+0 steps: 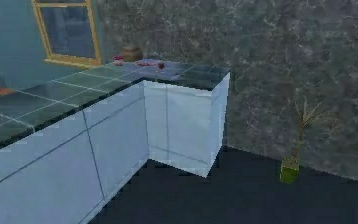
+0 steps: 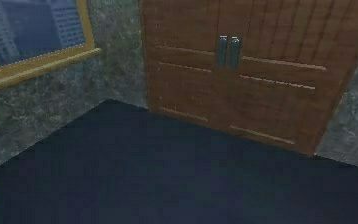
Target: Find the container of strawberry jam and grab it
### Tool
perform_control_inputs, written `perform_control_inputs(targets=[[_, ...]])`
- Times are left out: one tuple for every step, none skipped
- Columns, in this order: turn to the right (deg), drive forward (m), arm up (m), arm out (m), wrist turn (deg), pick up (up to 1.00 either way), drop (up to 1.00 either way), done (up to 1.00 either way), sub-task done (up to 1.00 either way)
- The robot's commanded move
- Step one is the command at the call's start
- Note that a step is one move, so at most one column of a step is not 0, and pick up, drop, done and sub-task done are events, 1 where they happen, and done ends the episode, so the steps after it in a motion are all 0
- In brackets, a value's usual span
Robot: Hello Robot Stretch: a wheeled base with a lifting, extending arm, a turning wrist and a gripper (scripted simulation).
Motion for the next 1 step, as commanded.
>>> perform_control_inputs(targets=[[0.0,0.9,0.0,0.0,0.0,0.0,0.0,0.0,0.0]])
